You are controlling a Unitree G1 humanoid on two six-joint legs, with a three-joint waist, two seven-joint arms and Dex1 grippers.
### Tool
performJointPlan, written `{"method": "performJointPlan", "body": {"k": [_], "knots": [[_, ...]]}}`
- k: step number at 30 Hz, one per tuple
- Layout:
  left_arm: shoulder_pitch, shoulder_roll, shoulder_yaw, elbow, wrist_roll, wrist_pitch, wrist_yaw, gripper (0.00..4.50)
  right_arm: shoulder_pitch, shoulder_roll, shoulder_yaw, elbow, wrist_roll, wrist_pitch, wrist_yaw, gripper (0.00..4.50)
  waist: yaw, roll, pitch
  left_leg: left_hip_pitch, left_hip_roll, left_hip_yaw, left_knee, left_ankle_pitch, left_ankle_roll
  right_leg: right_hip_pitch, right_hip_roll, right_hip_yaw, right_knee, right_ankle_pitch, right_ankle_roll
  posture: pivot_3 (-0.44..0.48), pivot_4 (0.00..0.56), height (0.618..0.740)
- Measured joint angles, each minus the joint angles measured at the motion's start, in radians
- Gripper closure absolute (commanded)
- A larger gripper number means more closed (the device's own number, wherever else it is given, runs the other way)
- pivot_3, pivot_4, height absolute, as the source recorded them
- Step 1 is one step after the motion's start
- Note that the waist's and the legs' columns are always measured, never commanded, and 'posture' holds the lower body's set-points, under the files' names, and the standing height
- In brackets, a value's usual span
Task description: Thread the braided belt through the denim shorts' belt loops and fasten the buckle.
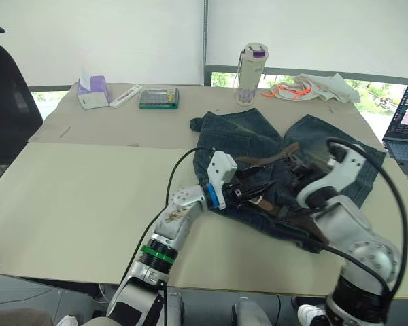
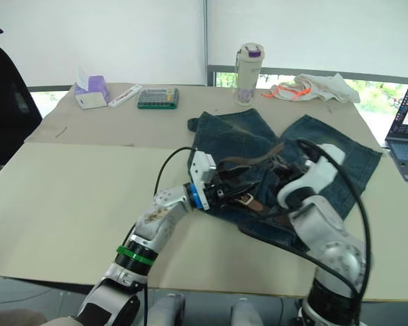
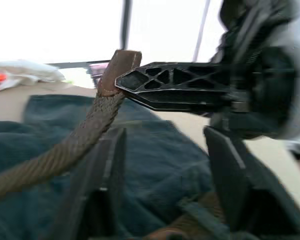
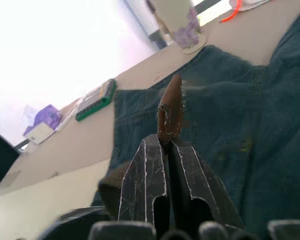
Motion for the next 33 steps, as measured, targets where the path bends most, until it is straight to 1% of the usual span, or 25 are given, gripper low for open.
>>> {"method": "performJointPlan", "body": {"k": [2, 3, 5, 7, 9, 10, 11, 14, 17, 19, 21, 25, 27, 28, 30, 31, 33], "knots": [[-0.03, 0.035, 0.044, 0.032, -0.043, 0.018, -0.053, 0.11, 0.055, -0.07, -0.059, -0.002, 0.059, -0.001, -0.004, 4.5, 0.0, 0.001, 0.0, 0.0, 0.0, 0.0, 0.0, 0.0, 0.001, 0.0, 0.0, 0.0, 0.0, 0.0, 0.0, 0.0, 0.15, 0.74], [-0.047, 0.05, 0.071, 0.049, -0.054, 0.02, -0.064, 0.05, 0.077, -0.094, -0.082, -0.002, 0.08, -0.001, -0.004, 4.5, 0.0, 0.001, 0.0, 0.0, 0.0, 0.0, 0.0, 0.001, 0.001, 0.0, 0.0, 0.0, 0.0, 0.0, 0.0, 0.0, 0.15, 0.74], [-0.098, 0.067, 0.126, 0.106, -0.086, 0.025, -0.087, 0.05, 0.141, -0.159, -0.129, -0.003, 0.137, -0.001, -0.003, 4.5, 0.0, 0.001, 0.0, 0.0, 0.0, 0.0, 0.0, 0.001, 0.001, 0.0, 0.0, 0.0, 0.0, 0.0, 0.0, 0.0, 0.15, 0.74], [-0.141, 0.078, 0.152, 0.175, -0.087, 0.018, -0.11, 0.05, 0.208, -0.229, -0.154, -0.006, 0.191, 0.002, 0.009, 4.5, 0.002, 0.001, 0.0, 0.0, 0.0, 0.0, 0.0, 0.001, 0.001, 0.001, 0.0, 0.0, 0.0, 0.0, 0.0, 0.0, 0.15, 0.74], [-0.178, 0.08, 0.173, 0.264, -0.086, 0.008, -0.139, 0.05, 0.319, -0.338, -0.185, -0.012, 0.259, 0.023, 0.049, 4.5, 0.005, 0.001, 0.0, -0.001, 0.0, 0.0, 0.0, 0.0, 0.002, 0.001, 0.0, 0.0, -0.001, 0.0, 0.0, 0.0, 0.15, 0.74], [-0.181, 0.084, 0.181, 0.288, -0.085, 0.004, -0.144, 0.05, 0.34, -0.358, -0.194, -0.012, 0.274, 0.03, 0.061, 4.5, 0.003, 0.001, 0.0, 0.0, 0.0, 0.0, 0.0, 0.0, 0.002, 0.001, 0.0, 0.0, -0.001, 0.0, 0.0, 0.0, 0.15, 0.74], [-0.199, 0.09, 0.181, 0.349, -0.069, -0.014, -0.152, 0.05, 0.391, -0.393, -0.22, -0.013, 0.306, 0.03, 0.085, 4.5, 0.002, 0.001, 0.0, 0.0, 0.0, 0.0, 0.001, 0.0, 0.002, 0.001, 0.0, 0.0, -0.001, 0.0, 0.0, 0.0, 0.15, 0.74], [-0.231, 0.096, 0.152, 0.463, 0.002, -0.086, -0.189, 0.05, 0.481, -0.483, -0.254, -0.012, 0.353, 0.04, 0.15, 4.5, -0.001, 0.001, 0.0, 0.0, 0.0, 0.001, 0.001, 0.0, 0.002, 0.002, 0.0, 0.0, -0.001, 0.0, 0.0, 0.0, 0.15, 0.74], [-0.264, 0.09, 0.127, 0.559, 0.056, -0.155, -0.225, 0.05, 0.572, -0.553, -0.266, -0.025, 0.347, 0.05, 0.225, 4.5, 0.0, 0.0, 0.001, -0.001, 0.0, 0.001, 0.001, 0.0, 0.002, 0.002, 0.0, 0.0, -0.001, 0.0, 0.0, 0.0, 0.15, 0.74], [-0.284, 0.076, 0.116, 0.614, 0.09, -0.202, -0.24, 0.6, 0.612, -0.576, -0.271, -0.03, 0.33, 0.051, 0.259, 4.5, 0.003, 0.0, 0.001, -0.001, 0.0, 0.001, 0.001, 0.0, 0.003, 0.002, 0.0, 0.0, -0.002, 0.0, 0.0, 0.0, 0.15, 0.74], [-0.306, 0.055, 0.112, 0.672, 0.114, -0.244, -0.253, 1.16, 0.62, -0.585, -0.276, -0.029, 0.317, 0.048, 0.279, 4.5, 0.004, 0.0, 0.001, -0.001, -0.001, 0.001, 0.002, 0.0, 0.003, 0.002, 0.0, 0.0, -0.002, 0.0, 0.001, 0.0, 0.15, 0.74], [-0.337, 0.014, 0.108, 0.768, 0.15, -0.32, -0.262, 2.6, 0.622, -0.587, -0.278, -0.03, 0.308, 0.036, 0.301, 4.5, 0.005, 0.0, 0.001, -0.001, 0.0, 0.001, 0.002, 0.0, 0.003, 0.002, 0.0, -0.001, -0.002, 0.0, 0.001, 0.0, 0.15, 0.74], [-0.36, -0.005, 0.116, 0.819, 0.157, -0.357, -0.26, 3.28, 0.622, -0.587, -0.278, -0.031, 0.302, 0.034, 0.307, 4.5, 0.006, 0.0, 0.001, -0.001, -0.001, 0.001, 0.002, 0.0, 0.003, 0.002, 0.0, 0.0, -0.002, -0.001, 0.001, 0.0, 0.15, 0.74], [-0.367, -0.012, 0.12, 0.836, 0.16, -0.367, -0.261, 3.52, 0.622, -0.587, -0.278, -0.031, 0.301, 0.033, 0.309, 4.5, 0.006, 0.0, 0.001, -0.001, -0.001, 0.001, 0.002, 0.0, 0.002, 0.002, 0.0, -0.001, -0.002, -0.001, 0.001, 0.0, 0.15, 0.74], [-0.381, -0.022, 0.126, 0.872, 0.172, -0.398, -0.266, 4.26, 0.623, -0.587, -0.278, -0.032, 0.3, 0.026, 0.309, 4.5, 0.006, 0.0, 0.001, -0.001, -0.001, 0.001, 0.002, 0.0, 0.003, 0.002, 0.0, -0.001, -0.002, -0.001, 0.001, 0.0, 0.15, 0.74], [-0.383, -0.024, 0.127, 0.883, 0.177, -0.402, -0.266, 4.45, 0.623, -0.587, -0.278, -0.033, 0.3, 0.024, 0.309, 4.5, 0.006, 0.0, 0.001, -0.001, -0.001, 0.001, 0.002, 0.0, 0.003, 0.002, 0.0, -0.001, -0.002, -0.001, 0.001, 0.0, 0.15, 0.74], [-0.384, -0.035, 0.132, 0.913, 0.19, -0.418, -0.268, 4.45, 0.623, -0.587, -0.278, -0.033, 0.3, 0.023, 0.309, 4.5, 0.006, 0.0, 0.001, -0.001, -0.001, 0.001, 0.002, 0.0, 0.003, 0.002, 0.0, -0.001, -0.002, -0.001, 0.001, 0.0, 0.15, 0.74]]}}
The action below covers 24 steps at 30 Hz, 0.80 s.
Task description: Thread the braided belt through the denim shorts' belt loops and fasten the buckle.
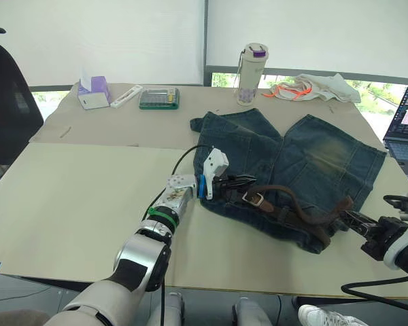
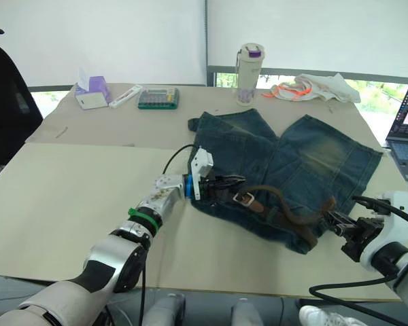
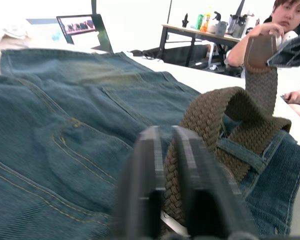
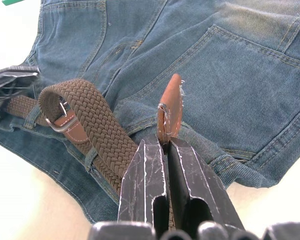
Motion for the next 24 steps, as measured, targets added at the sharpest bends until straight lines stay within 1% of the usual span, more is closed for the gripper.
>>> {"method": "performJointPlan", "body": {"k": [6, 16, 24], "knots": [[0.0, -0.019, 0.008, 0.027, 0.024, -0.009, -0.014, 4.45, 0.007, 0.0, 0.0, -0.002, 0.0, -0.004, -0.002, 4.5, 0.001, 0.0, 0.0, 0.0, 0.0, 0.0, 0.0, 0.0, 0.0, 0.0, 0.0, 0.0, 0.0, 0.0, 0.0, 0.0, 0.15, 0.74], [-0.008, -0.038, -0.053, 0.06, 0.16, -0.03, 0.067, 4.45, 0.027, 0.0, -0.007, -0.003, 0.0, -0.009, -0.01, 4.5, 0.002, 0.0, 0.0, 0.001, 0.0, 0.0, 0.0, 0.0, 0.0, 0.002, 0.0, 0.0, 0.0, 0.0, 0.0, 0.0, 0.15, 0.74], [-0.016, -0.064, -0.085, 0.062, 0.218, -0.016, 0.113, 4.45, 0.04, 0.0, -0.024, -0.009, 0.001, -0.01, -0.01, 4.5, 0.011, 0.0, -0.002, 0.002, -0.001, 0.0, 0.001, 0.0, 0.0, 0.004, -0.001, 0.0, 0.0, 0.0, 0.001, 0.0, 0.15, 0.74]]}}
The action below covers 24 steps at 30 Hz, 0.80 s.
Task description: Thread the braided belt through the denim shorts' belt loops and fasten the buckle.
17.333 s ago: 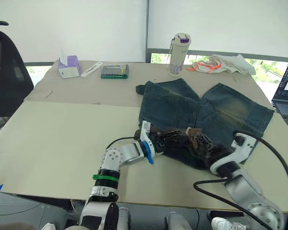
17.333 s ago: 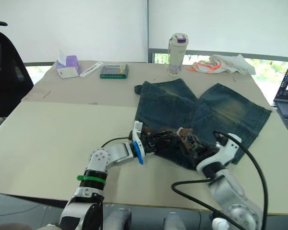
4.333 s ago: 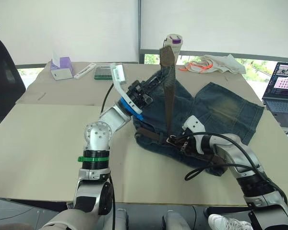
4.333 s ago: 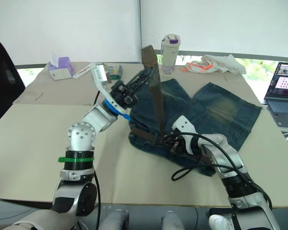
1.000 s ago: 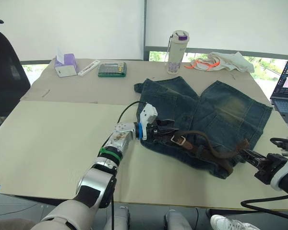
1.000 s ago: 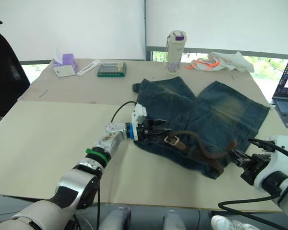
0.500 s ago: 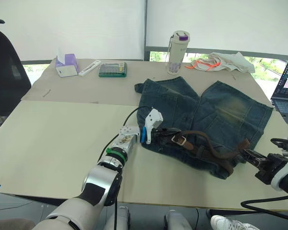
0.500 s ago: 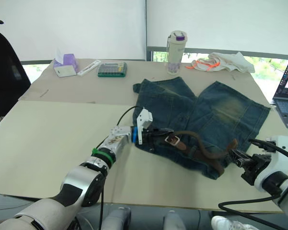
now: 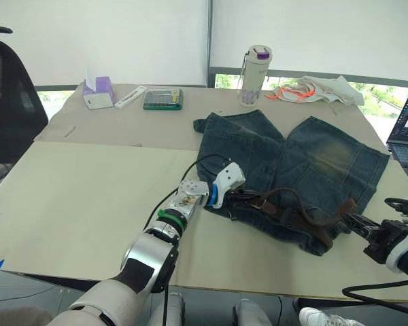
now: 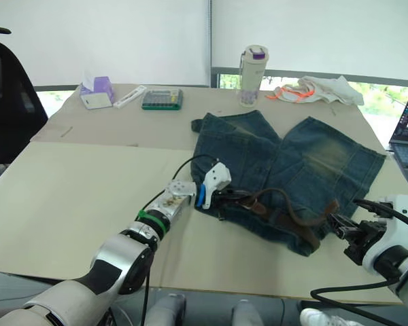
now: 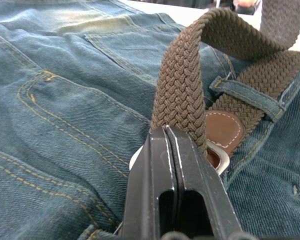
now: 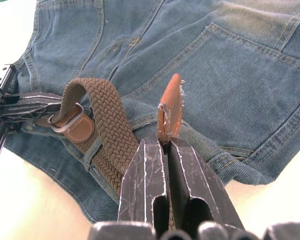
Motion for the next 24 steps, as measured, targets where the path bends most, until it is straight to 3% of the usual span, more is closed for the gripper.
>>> {"method": "performJointPlan", "body": {"k": [8, 14, 19, 24], "knots": [[-0.009, -0.036, -0.027, -0.003, 0.039, 0.072, 0.075, 4.45, 0.07, -0.033, -0.156, 0.006, 0.009, 0.0, 0.054, 4.5, 0.018, -0.004, -0.005, 0.008, -0.002, -0.001, 0.0, -0.002, 0.002, 0.014, -0.001, 0.0, -0.007, -0.005, 0.008, 0.0, 0.15, 0.74], [-0.005, -0.038, -0.045, -0.016, 0.04, 0.15, 0.055, 4.45, 0.077, -0.051, -0.214, 0.008, 0.033, 0.0, 0.083, 4.5, 0.016, -0.008, -0.019, 0.009, -0.002, -0.001, -0.001, -0.002, 0.003, 0.014, -0.002, 0.0, -0.007, -0.006, 0.009, 0.0, 0.15, 0.74], [0.003, -0.041, -0.043, -0.027, 0.034, 0.161, 0.08, 2.99, 0.062, -0.051, -0.2, 0.003, 0.04, 0.0, 0.081, 4.5, 0.017, -0.009, -0.024, 0.009, -0.002, -0.001, -0.001, -0.003, 0.004, 0.015, -0.002, 0.0, -0.008, -0.006, 0.01, 0.0, 0.15, 0.74], [0.067, -0.041, 0.135, -0.064, -0.159, 0.146, 0.021, 1.29, 0.05, -0.051, -0.151, -0.006, 0.029, 0.0, 0.081, 4.5, 0.006, -0.005, -0.022, 0.006, -0.002, -0.001, -0.001, -0.003, 0.004, 0.01, -0.002, 0.0, -0.005, -0.006, 0.01, 0.0, 0.15, 0.74]]}}
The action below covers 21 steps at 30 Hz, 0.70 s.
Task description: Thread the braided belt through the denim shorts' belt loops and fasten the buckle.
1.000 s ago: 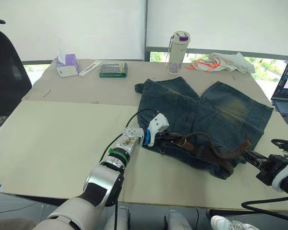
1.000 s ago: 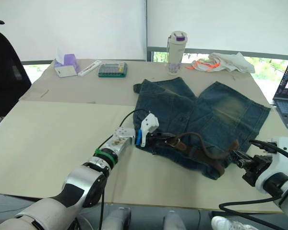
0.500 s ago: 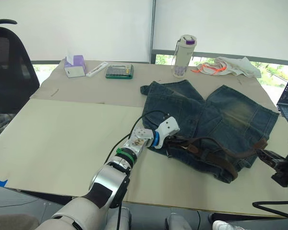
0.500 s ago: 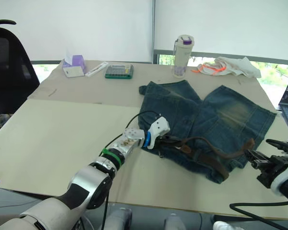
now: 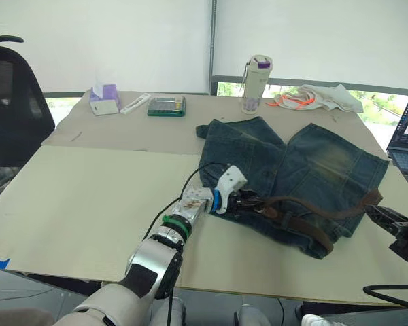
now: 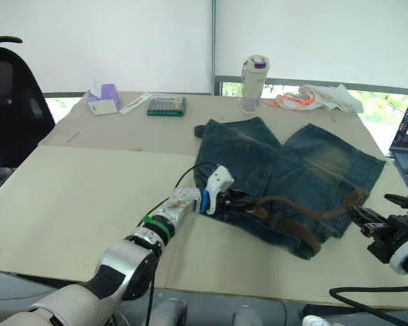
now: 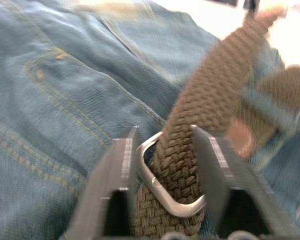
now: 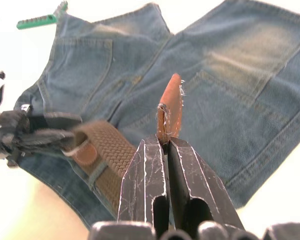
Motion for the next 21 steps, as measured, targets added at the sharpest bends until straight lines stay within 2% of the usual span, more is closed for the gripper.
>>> {"method": "performJointPlan", "body": {"k": [4, 8, 16, 21], "knots": [[0.032, 0.011, 0.062, -0.127, -0.093, 0.019, -0.04, 0.01, -0.028, 0.001, 0.042, 0.0, -0.016, -0.006, 0.0, 4.5, -0.006, 0.002, 0.0, 0.0, 0.0, 0.0, 0.0, 0.0, 0.0, 0.0, 0.0, 0.0, 0.0, 0.0, -0.001, 0.0, 0.15, 0.74], [0.062, 0.049, 0.079, -0.206, -0.119, 0.038, -0.027, 0.01, -0.037, 0.008, 0.072, 0.0, -0.027, -0.016, -0.001, 4.5, -0.008, 0.004, 0.0, 0.0, 0.0, 0.0, 0.0, 0.0, 0.0, 0.0, 0.0, 0.0, 0.0, 0.0, -0.001, 0.0, 0.15, 0.74], [0.01, 0.107, 0.082, -0.114, -0.047, -0.001, 0.204, 0.01, -0.069, 0.012, 0.132, 0.0, -0.042, -0.019, 0.0, 4.5, -0.011, 0.003, 0.0, 0.0, 0.0, 0.0, 0.001, 0.0, 0.0, 0.0, 0.0, 0.0, 0.0, 0.0, 0.0, 0.0, 0.15, 0.74], [-0.001, 0.117, 0.044, -0.078, 0.003, -0.064, 0.205, 1.53, -0.069, 0.013, 0.133, 0.0, -0.042, -0.03, 0.0, 4.5, -0.012, 0.003, 0.001, 0.0, 0.0, 0.0, 0.001, 0.0, 0.0, 0.0, 0.0, 0.0, 0.0, 0.0, 0.0, 0.0, 0.15, 0.74]]}}
